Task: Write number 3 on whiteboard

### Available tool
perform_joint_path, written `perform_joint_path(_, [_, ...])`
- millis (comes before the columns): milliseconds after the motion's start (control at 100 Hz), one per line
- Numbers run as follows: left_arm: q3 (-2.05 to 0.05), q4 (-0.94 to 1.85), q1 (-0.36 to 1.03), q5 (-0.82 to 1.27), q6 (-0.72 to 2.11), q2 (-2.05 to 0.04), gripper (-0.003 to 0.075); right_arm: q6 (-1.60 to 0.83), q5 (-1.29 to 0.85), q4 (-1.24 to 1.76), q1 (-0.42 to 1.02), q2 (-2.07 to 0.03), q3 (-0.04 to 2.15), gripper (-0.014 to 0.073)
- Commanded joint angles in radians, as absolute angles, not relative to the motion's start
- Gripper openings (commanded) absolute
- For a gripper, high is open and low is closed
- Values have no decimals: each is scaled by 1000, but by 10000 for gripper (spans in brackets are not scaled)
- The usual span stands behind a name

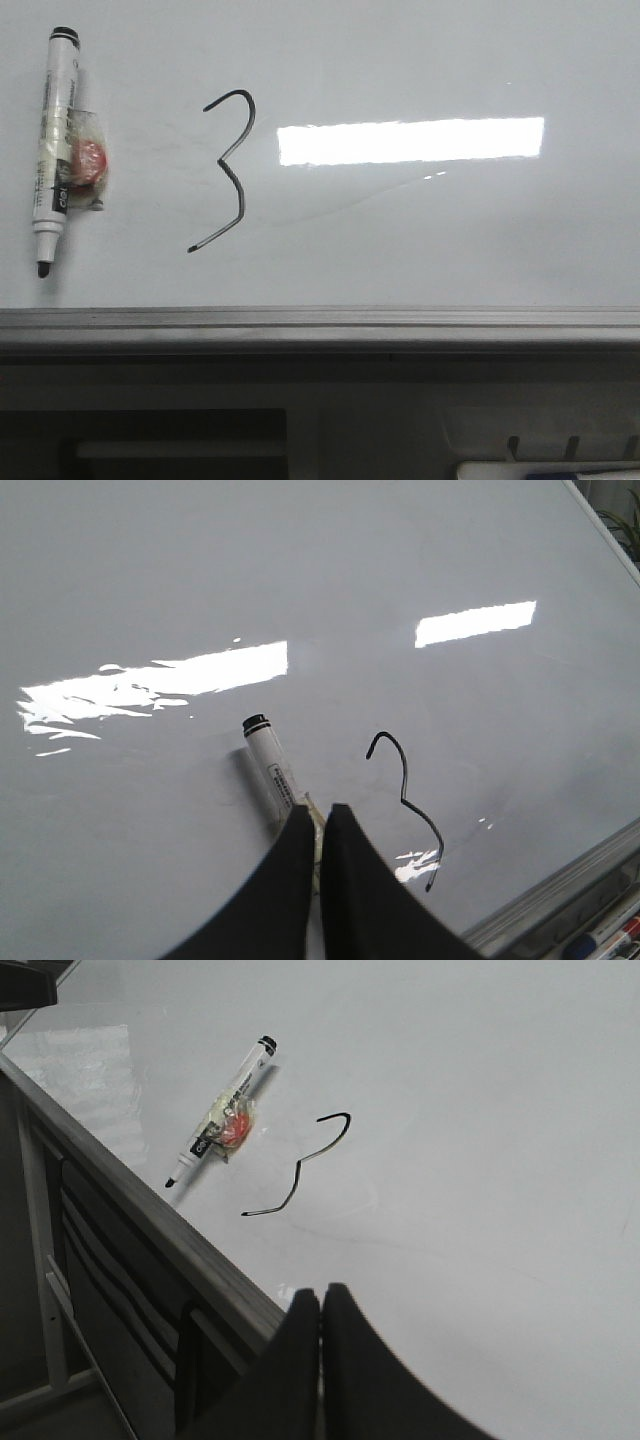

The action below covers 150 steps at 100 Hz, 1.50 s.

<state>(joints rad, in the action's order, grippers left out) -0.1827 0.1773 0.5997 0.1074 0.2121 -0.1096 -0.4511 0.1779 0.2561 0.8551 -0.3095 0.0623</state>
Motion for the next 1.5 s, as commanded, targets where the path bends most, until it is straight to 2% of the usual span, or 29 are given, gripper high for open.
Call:
perform_joint_path(0, [-210,106,573,27,199,-118,-21,-450,249,241,850,-312,89,-43])
perform_joint_path(150, [-210,74,451,27,123,-118,-21,-450,249,241,850,-312,89,-43])
perform_joint_path(460, [-208,27,59,29,122,-107,-21,-450,249,241,850,-312,89,-43])
perform_joint_path(600, [-158,25,-41,24,122,-49,-21,-450,249,241,850,-312,89,-43])
perform_joint_path(730, [-72,17,-63,24,76,32,-20,-450,249,241,850,-312,89,-43])
perform_joint_path(890, [14,-31,-61,0,-73,28,-21,-450,249,241,850,-312,89,-43])
perform_joint_path(1230, [12,-47,0,283,-90,28,-21,-450,249,241,850,-312,89,-43])
perform_joint_path(1490, [12,-44,7,289,-94,28,-21,-450,249,241,850,-312,89,-43])
